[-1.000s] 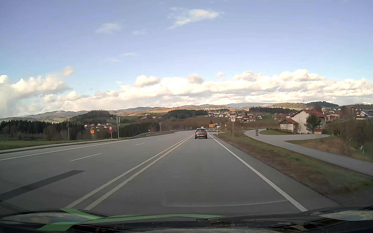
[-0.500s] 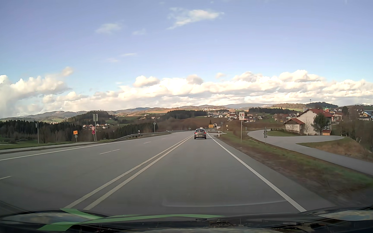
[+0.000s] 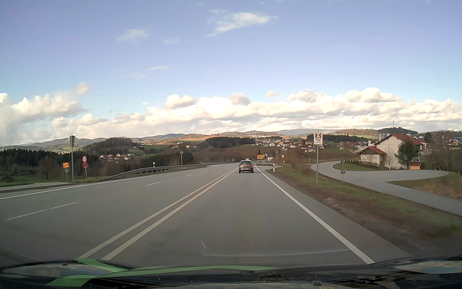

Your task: Follow the waypoints while adhering to traffic rules and regulations

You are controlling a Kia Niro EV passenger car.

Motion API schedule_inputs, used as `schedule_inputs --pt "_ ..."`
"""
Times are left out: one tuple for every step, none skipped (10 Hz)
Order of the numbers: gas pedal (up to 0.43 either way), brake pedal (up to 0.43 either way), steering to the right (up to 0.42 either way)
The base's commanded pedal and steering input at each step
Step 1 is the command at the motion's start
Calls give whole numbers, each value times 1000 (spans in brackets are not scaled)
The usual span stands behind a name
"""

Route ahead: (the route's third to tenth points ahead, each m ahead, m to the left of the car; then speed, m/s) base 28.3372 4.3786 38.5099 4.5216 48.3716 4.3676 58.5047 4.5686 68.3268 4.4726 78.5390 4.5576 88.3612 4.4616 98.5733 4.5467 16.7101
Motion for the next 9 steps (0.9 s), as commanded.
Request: schedule_inputs --pt "79 0 -1" --pt "79 0 -2" --pt "79 0 -3" --pt "67 0 -5" --pt "67 0 -7" --pt "67 0 -7" --pt "67 0 -8" --pt "67 0 -8" --pt "67 0 -8"
